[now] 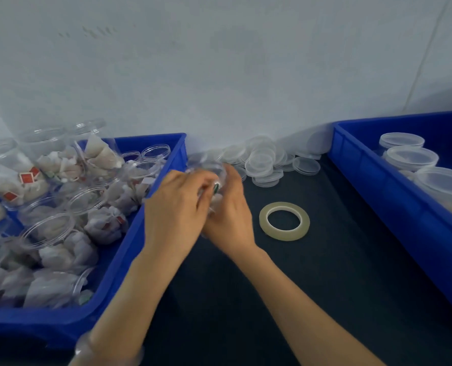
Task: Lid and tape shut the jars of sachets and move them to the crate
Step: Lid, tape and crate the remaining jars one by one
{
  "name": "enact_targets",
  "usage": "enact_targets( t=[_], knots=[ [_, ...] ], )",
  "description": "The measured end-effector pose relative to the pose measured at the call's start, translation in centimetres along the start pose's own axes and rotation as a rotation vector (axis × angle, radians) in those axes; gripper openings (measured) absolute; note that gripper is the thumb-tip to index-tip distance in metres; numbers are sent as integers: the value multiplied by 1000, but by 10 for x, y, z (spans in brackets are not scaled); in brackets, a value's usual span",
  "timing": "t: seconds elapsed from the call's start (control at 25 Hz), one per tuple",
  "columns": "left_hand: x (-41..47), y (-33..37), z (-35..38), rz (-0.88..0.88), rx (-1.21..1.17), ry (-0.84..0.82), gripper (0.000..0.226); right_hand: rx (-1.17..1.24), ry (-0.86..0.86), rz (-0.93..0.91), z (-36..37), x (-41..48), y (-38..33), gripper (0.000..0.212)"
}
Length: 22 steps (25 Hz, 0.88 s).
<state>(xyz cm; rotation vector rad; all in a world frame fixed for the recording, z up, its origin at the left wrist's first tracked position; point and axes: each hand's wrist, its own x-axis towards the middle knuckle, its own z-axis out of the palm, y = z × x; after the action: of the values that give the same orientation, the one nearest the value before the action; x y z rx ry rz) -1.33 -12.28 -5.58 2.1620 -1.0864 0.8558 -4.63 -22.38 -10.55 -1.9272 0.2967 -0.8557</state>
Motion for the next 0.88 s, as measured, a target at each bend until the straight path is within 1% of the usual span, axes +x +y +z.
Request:
enact_targets(
  t=[0.08, 0.12, 0.16, 0.2, 0.24, 0.28, 0.32, 0.36, 0.44, 0.56, 0.64, 0.72, 0.8, 0.84, 0.88],
  knots=[
    [-5, -6, 33, 21, -192, -81, 24, 51, 39, 41, -15, -11, 34, 86],
    [-6, -13, 51, -37, -310, -117, 26, 64, 51, 42, -21, -15, 48, 84],
    [-4, -23, 69, -135, -381, -151, 30, 69, 47, 46, -25, -19, 58, 85],
    [-1, -33, 87, -240, -380, -209, 36, 80, 32, 50, -28, -21, 66, 88],
    [2, -45, 105, -319, -314, -312, 42, 97, 12, 54, -30, -22, 73, 90],
    [4, -54, 120, -354, -233, -445, 49, 117, -10, 59, -32, -22, 79, 92],
    [4, -61, 132, -352, -166, -570, 55, 133, -37, 68, -34, -22, 83, 93],
    [3, -65, 141, -331, -114, -660, 61, 146, -67, 82, -35, -21, 87, 92],
    [1, -71, 155, -267, -31, -736, 68, 162, -129, 115, -38, -19, 93, 91],
    [0, -76, 163, -215, 48, -767, 74, 173, -147, 134, -39, -18, 99, 88],
    [1, -79, 164, -217, 30, -761, 68, 172, -144, 144, -38, -19, 101, 86],
    [-5, -79, 165, -183, 50, -679, 60, 176, -135, 144, -38, -20, 102, 84],
    [-12, -79, 168, -161, 44, -511, 54, 170, -123, 142, -38, -21, 101, 83],
    [-12, -80, 169, -166, 23, -466, 55, 170, -120, 140, -38, -21, 102, 83],
    [-10, -82, 170, -162, 17, -476, 59, 172, -119, 139, -38, -21, 102, 83]
  ],
)
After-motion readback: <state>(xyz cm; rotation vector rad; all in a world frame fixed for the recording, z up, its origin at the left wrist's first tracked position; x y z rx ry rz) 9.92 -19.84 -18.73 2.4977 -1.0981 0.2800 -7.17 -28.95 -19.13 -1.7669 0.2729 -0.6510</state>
